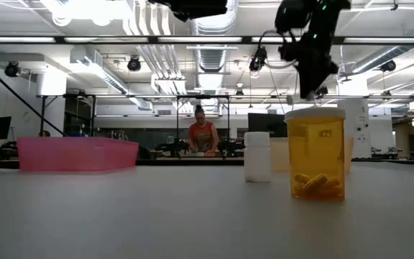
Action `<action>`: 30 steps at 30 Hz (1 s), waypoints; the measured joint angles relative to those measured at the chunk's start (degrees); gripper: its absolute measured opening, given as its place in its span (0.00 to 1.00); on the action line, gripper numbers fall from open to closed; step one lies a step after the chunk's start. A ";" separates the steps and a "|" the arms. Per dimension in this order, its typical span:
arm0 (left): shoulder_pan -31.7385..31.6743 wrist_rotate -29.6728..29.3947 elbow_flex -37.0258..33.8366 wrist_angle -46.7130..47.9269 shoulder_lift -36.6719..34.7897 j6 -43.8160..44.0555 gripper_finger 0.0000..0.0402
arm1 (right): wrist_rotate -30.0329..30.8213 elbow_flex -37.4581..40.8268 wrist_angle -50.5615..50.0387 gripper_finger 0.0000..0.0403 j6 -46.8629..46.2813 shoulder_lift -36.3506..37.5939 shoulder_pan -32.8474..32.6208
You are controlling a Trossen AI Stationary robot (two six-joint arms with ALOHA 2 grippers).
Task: Pick and place medicine bottles into bin by pill shape (circle, oval)
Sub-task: Put the blue tablet bottle into the orange bin
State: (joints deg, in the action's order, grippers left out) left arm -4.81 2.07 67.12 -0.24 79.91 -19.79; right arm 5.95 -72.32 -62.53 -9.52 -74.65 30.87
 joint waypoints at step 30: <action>0.64 0.01 -5.60 -1.39 -6.86 1.44 0.55 | -2.91 2.20 6.44 0.23 3.49 -20.46 12.64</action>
State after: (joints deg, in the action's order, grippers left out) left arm -4.17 2.09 61.52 -1.63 73.06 -18.35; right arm 3.04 -70.12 -56.09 -6.03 -95.10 43.51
